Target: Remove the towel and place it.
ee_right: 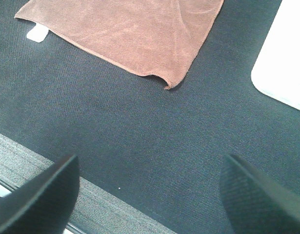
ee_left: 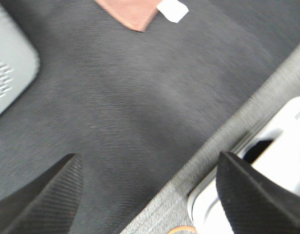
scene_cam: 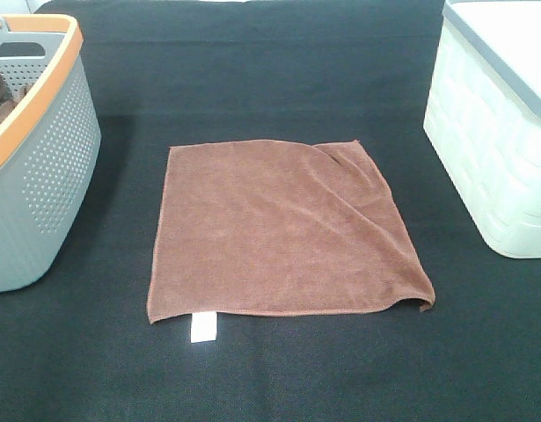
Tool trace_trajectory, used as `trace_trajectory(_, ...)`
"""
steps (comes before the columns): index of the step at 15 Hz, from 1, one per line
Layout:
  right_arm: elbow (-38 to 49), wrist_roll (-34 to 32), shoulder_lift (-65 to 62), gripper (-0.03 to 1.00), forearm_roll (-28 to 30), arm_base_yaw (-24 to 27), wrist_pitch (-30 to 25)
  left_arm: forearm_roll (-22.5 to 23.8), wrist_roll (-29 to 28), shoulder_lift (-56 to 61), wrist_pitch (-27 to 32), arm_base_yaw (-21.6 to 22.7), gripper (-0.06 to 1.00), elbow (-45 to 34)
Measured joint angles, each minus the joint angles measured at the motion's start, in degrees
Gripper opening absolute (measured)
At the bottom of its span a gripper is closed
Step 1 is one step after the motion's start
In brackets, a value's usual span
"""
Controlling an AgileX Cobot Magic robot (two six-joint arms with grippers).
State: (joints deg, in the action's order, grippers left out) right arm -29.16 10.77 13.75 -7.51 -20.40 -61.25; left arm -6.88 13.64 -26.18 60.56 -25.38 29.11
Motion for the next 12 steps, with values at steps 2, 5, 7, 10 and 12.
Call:
trace_trajectory(2, 0.00, 0.00, 0.00, 0.75, -0.17, 0.80, 0.00, 0.00, 0.00, 3.55, 0.00, 7.68, 0.73, 0.00)
trace_trajectory(5, 0.00, 0.00, 0.00, 0.75, -0.46, 8.82, 0.00, 0.06, 0.00, 15.13, 0.00, 20.97, 0.73, 0.00)
trace_trajectory(7, 0.00, 0.00, 0.00, 0.75, -0.46, 15.81, 0.00, 0.06, 0.00, 21.60, 0.00, 24.06, 0.73, 0.00)
trace_trajectory(10, 0.00, 0.00, -0.23, 0.75, -0.46, 20.91, 0.06, 0.00, 0.00, 25.73, 0.00, 24.41, 0.73, 0.00)
trace_trajectory(12, 0.00, 0.00, -3.90, 0.75, -0.46, 22.69, 0.11, 0.00, 0.00, 26.47, 0.00, 24.41, 0.73, 0.00)
